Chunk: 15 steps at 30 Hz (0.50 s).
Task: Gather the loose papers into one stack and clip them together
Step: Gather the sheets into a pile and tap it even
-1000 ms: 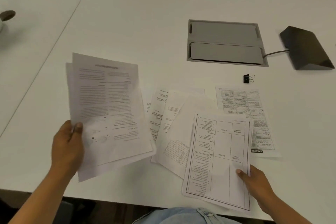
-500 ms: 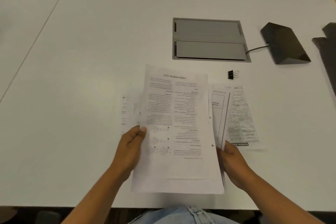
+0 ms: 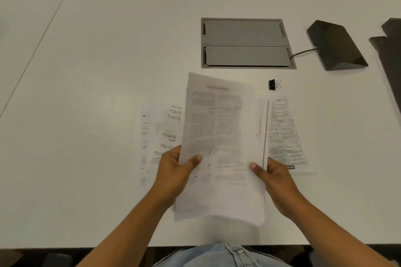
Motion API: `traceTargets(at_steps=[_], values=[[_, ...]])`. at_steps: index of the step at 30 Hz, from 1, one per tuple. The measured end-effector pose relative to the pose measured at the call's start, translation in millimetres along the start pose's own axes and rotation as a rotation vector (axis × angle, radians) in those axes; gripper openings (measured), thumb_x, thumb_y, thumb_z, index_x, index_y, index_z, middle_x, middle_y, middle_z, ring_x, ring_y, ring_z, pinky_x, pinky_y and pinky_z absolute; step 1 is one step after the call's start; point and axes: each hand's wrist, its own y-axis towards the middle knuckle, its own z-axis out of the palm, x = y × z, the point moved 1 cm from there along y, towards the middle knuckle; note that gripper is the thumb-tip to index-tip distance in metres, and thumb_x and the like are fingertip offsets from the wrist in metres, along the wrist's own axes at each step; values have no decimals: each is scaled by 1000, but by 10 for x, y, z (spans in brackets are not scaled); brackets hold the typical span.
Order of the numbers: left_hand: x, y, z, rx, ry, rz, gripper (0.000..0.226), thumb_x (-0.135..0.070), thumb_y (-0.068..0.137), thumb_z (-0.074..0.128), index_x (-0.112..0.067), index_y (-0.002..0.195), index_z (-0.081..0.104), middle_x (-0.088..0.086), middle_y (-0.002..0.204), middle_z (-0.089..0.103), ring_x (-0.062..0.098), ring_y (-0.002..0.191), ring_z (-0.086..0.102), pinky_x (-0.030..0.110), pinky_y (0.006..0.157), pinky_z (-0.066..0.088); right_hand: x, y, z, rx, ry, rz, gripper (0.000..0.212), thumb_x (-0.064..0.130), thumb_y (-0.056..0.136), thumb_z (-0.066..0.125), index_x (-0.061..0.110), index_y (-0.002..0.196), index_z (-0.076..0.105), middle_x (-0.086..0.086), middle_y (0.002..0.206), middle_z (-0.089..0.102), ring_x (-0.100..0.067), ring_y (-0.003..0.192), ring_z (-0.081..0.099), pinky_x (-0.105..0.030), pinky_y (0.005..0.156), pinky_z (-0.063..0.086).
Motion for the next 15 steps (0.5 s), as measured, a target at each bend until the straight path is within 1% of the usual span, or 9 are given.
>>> traceTargets(at_steps=[1, 3, 5, 7, 9, 11, 13, 15], values=[[-64, -13, 25, -41, 25, 79, 28, -9, 85, 73, -23, 109, 73, -5, 105, 77, 18, 96, 74, 39, 80, 62, 64, 20, -3, -50, -8, -44, 20, 18, 86, 67, 18, 105, 72, 3, 104, 77, -17, 101, 72, -36, 91, 55], [-198, -23, 63, -95, 73, 211, 35, -11, 79, 79, -27, 108, 69, -9, 104, 75, 15, 95, 73, 30, 73, 62, 229, 36, -7, -91, 2, -138, 22, 9, 85, 68, 22, 103, 72, 6, 101, 78, -14, 98, 72, -30, 86, 56], [-317, -19, 68, -133, 91, 306, 46, -21, 71, 84, -27, 113, 64, -9, 105, 71, 12, 93, 71, 24, 71, 61, 406, 13, 0, -80, 8, -239, 25, 15, 79, 72, 21, 103, 71, 6, 102, 77, -14, 98, 73, -28, 83, 57], [-402, 6, 53, -169, 86, 338, 46, -29, 67, 83, -35, 108, 61, -14, 99, 70, 8, 90, 70, 19, 69, 59, 541, -24, 14, -65, -49, -330, 25, 21, 76, 74, 25, 100, 72, 10, 97, 78, -12, 94, 73, -24, 79, 57], [-411, 53, 56, -138, 48, 345, 39, -25, 70, 83, -38, 101, 63, -17, 91, 73, 6, 89, 70, 20, 71, 60, 598, -32, 42, -51, -92, -372, 25, 15, 78, 75, 35, 93, 71, 19, 90, 77, -8, 90, 72, -20, 73, 57], [-343, 109, 73, -86, 54, 336, 37, -17, 75, 81, -37, 103, 65, -17, 93, 74, 5, 94, 70, 23, 74, 60, 571, -13, 83, -16, -131, -377, 37, 10, 80, 75, 45, 90, 71, 20, 88, 75, -5, 90, 71, -22, 71, 58], [-250, 176, 90, -41, 86, 307, 37, -16, 79, 78, -37, 106, 64, -11, 100, 72, 9, 97, 69, 26, 75, 61, 495, 16, 139, 3, -172, -341, 40, 9, 81, 75, 46, 93, 66, 14, 87, 74, 3, 90, 68, -18, 70, 57], [-186, 230, 83, -21, 99, 291, 35, -15, 84, 74, -37, 108, 62, -7, 102, 70, 16, 98, 69, 29, 75, 61, 402, 50, 156, 13, -213, -295, 42, 12, 81, 75, 45, 100, 58, 12, 96, 68, 10, 90, 65, -15, 69, 55]])
